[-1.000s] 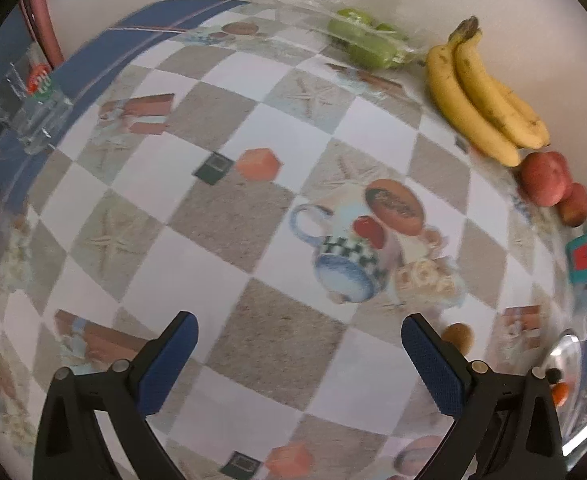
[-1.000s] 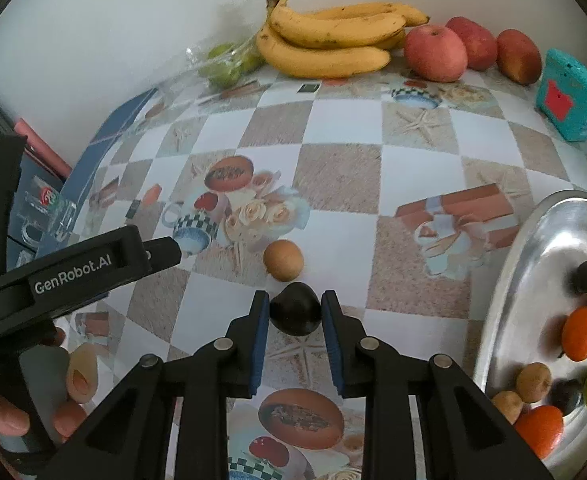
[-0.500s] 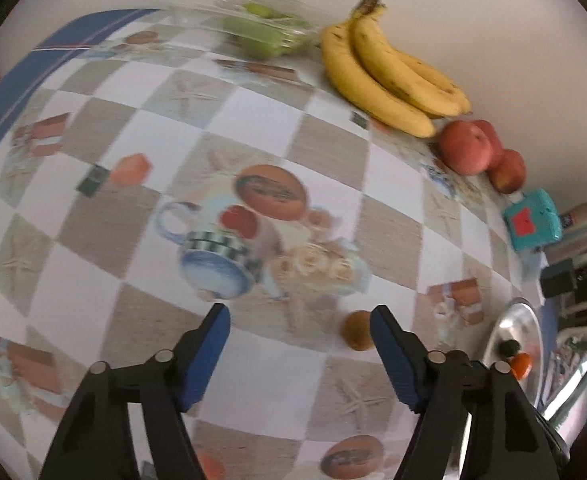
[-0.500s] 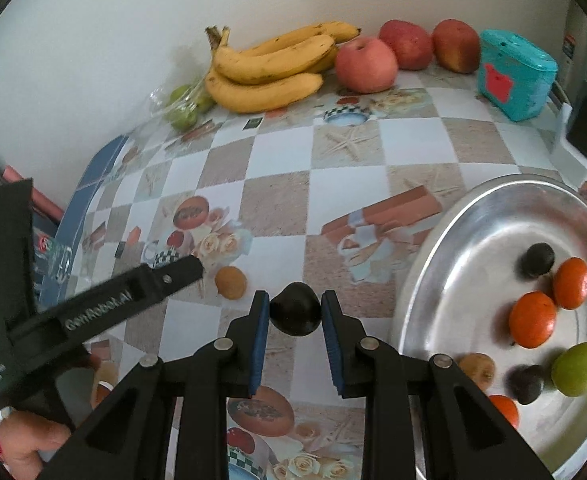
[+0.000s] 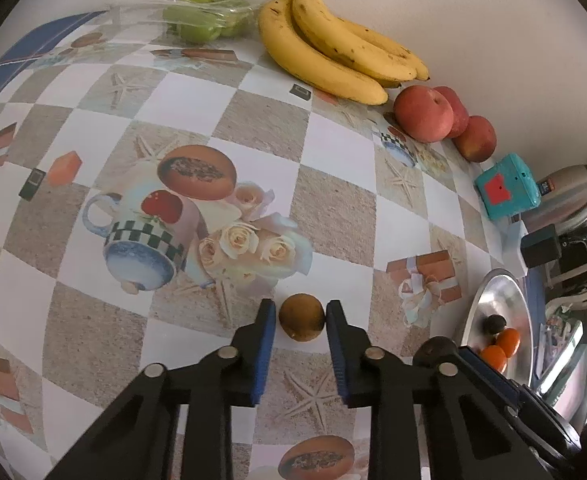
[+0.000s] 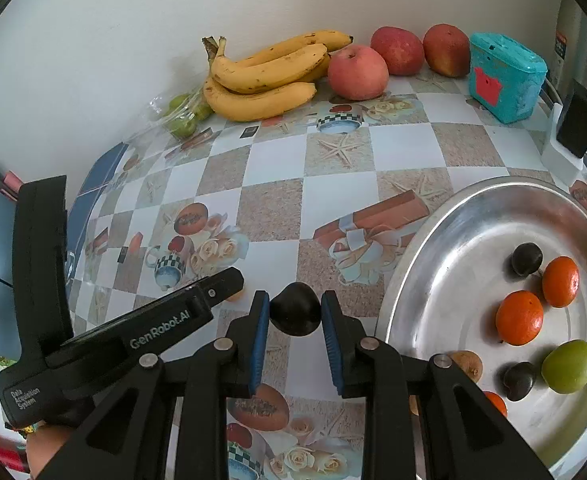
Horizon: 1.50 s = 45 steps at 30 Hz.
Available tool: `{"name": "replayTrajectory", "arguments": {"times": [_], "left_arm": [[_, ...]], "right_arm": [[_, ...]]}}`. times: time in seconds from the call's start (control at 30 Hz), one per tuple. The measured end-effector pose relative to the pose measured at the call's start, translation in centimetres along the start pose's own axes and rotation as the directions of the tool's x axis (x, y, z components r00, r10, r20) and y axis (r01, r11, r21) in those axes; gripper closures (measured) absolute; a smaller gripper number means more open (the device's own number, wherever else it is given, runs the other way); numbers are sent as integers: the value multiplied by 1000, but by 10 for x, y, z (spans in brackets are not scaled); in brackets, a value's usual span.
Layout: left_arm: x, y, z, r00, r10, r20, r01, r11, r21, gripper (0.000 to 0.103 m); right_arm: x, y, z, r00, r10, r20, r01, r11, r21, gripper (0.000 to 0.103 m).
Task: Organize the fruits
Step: 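Grasp the kiwi with the left tool while the right tool holds the avocado, then carry the kiwi and avocado over the steel bowl and open both tools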
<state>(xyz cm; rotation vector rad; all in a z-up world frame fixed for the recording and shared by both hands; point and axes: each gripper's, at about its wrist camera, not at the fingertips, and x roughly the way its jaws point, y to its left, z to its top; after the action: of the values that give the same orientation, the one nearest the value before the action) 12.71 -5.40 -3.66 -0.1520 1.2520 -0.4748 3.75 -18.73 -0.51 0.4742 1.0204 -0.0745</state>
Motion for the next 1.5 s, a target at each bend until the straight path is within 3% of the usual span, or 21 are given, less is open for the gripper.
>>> {"name": "replayTrajectory", "arguments": {"times": [0.4,0.67,0.93,1.17,1.5], "left_arm": [[-20,-13,1,999,-17,35,16,1000,26,77],[-41,-35,1,995,-82,55,79,995,58,77],[-46,-91,-23,991,-132,19,125,969,214,77],[-31,-134,-53,994,-100,-32,105,928,357,77],[-11,-143,-70,995,-53,-87,84,912,402,76]], "right_arm": [[-12,-8,3,1000,-20,15,19,999,27,75],[-37,-40,3,996,-82,43,76,991,111,75],[-64,-82,-4,982,-181,52,165,961,223,75],[-74,-103,-9,977,-206,47,186,943,276,75],[-57,-102,-12,980,-197,-15,194,945,263,75]]}}
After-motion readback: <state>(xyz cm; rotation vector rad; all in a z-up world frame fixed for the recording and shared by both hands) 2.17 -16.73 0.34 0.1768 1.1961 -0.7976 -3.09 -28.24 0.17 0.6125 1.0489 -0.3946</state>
